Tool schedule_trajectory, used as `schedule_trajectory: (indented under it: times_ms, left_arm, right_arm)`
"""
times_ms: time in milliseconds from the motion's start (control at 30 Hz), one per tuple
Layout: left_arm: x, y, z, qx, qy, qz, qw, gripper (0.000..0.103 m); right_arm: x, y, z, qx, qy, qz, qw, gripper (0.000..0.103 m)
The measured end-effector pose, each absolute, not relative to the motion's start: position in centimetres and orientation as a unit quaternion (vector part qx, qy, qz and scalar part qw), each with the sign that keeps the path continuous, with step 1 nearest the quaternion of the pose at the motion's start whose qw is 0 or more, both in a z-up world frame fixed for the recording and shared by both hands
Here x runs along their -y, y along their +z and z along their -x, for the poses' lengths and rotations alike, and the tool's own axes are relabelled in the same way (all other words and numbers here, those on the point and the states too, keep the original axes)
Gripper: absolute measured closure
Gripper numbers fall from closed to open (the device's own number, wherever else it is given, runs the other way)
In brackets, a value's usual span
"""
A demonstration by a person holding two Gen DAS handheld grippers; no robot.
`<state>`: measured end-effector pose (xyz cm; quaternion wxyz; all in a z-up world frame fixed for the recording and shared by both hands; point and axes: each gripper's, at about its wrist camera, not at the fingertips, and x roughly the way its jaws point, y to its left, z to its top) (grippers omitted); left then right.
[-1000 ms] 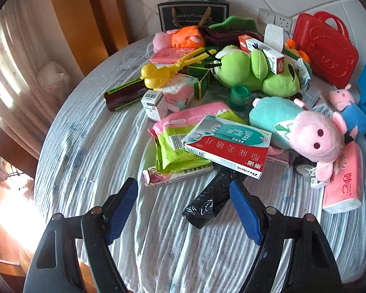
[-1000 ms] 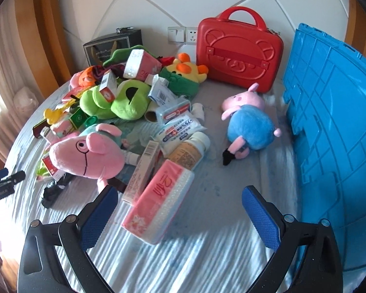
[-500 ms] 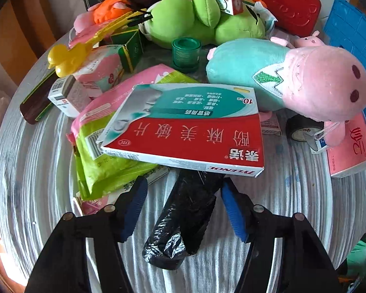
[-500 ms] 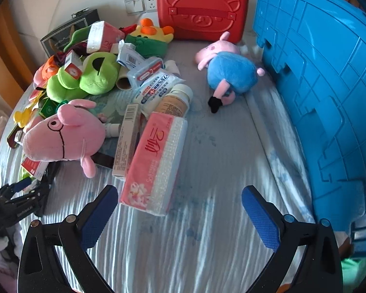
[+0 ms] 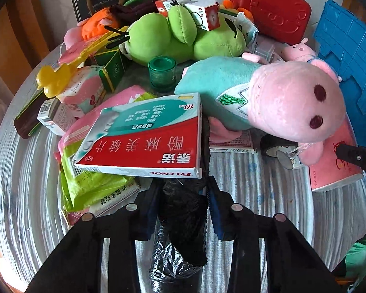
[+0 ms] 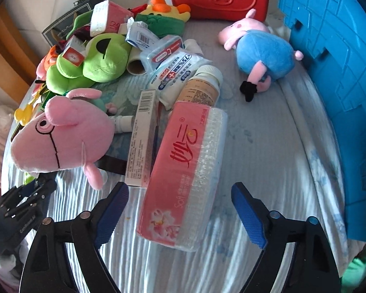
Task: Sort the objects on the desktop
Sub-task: 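Grasp the black plastic-wrapped roll with the left tool while the right tool grasps the pink tissue pack, then carry the black roll with the left tool while the right tool carries the tissue pack to the crate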
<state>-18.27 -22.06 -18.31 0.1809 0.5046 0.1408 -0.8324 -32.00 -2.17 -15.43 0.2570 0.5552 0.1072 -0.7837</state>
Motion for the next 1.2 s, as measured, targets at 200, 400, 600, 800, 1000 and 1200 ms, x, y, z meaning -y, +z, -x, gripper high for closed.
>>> schedule_trajectory:
  times_ms: [200, 400, 600, 800, 1000, 1200]
  left_arm:
    - [22.2, -18.9, 19.2, -0.154, -0.827, -0.508, 0.184, 0.068]
    - [21.7, -17.4, 18.3, -0.138, -0.834, -0.499, 0.193, 0.069]
    - [20.9, -12.0, 15.9, -0.134, -0.86, -0.447, 0.205, 0.069]
    - [19.5, -6.0, 14.9, -0.115, -0.892, -0.386, 0.205, 0.069]
    - [17.4, -1.3, 14.6, -0.096, -0.919, -0.333, 0.188, 0.069]
    - [15.1, 2.3, 14.4, -0.068, -0.943, -0.284, 0.157, 0.069]
  right_arm:
    - [2.8, -16.6, 33.1, -0.114, -0.78, -0.561, 0.254, 0.037]
    - [2.6, -16.0, 32.5, -0.132, -0.784, -0.547, 0.262, 0.05]
    - [1.6, -12.0, 30.6, -0.138, -0.806, -0.502, 0.281, 0.051]
    - [0.6, -5.7, 28.6, -0.128, -0.843, -0.428, 0.299, 0.051]
    - [-0.1, 0.7, 25.7, -0.118, -0.886, -0.327, 0.308, 0.051]
    - [-1.5, 5.2, 22.8, -0.11, -0.918, -0.241, 0.296, 0.051]
